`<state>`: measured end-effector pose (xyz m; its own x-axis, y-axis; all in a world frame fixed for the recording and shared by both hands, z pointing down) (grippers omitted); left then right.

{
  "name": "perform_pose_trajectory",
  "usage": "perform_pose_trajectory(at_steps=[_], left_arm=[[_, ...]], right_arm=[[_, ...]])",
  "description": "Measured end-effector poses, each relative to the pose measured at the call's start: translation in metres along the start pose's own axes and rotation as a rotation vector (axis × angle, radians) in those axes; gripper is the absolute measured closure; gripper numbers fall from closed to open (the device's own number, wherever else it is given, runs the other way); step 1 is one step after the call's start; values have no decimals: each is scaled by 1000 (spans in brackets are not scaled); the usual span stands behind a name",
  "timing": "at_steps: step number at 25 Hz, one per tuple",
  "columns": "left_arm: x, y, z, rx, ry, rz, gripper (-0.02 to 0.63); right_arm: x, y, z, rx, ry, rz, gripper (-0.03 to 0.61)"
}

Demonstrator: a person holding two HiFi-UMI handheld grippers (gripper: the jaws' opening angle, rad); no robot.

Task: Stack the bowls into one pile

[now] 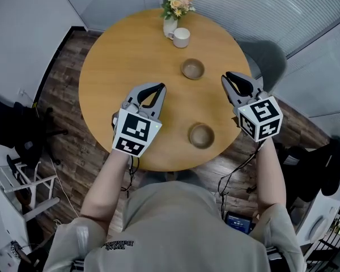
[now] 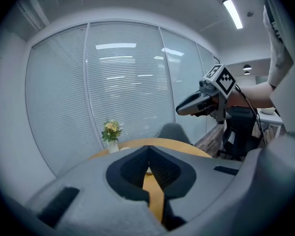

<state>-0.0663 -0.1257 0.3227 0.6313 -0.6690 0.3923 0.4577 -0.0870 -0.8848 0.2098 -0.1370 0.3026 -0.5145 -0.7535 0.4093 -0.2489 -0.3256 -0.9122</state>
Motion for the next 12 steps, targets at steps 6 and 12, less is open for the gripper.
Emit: perform_pose_trajectory(at_steps=[6, 12], left_arm=[[23, -4, -13, -34, -14, -2, 594], [41, -9, -25, -53, -48, -12, 594]], right_arm=[[45, -5, 16, -104, 47, -137, 497], [87, -15, 18, -202, 131, -306, 479]])
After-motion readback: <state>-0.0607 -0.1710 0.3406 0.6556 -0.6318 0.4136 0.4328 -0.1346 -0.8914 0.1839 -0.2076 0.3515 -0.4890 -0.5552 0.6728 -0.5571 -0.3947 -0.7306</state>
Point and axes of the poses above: the fingertips, and each gripper's own axes: x forward along the fingers, z to its right, y out of its top, the point moved 10 cm from there along -x, backward along the fingers, and after that the axes turned 5 degrees about x, right-handed, at the moved point
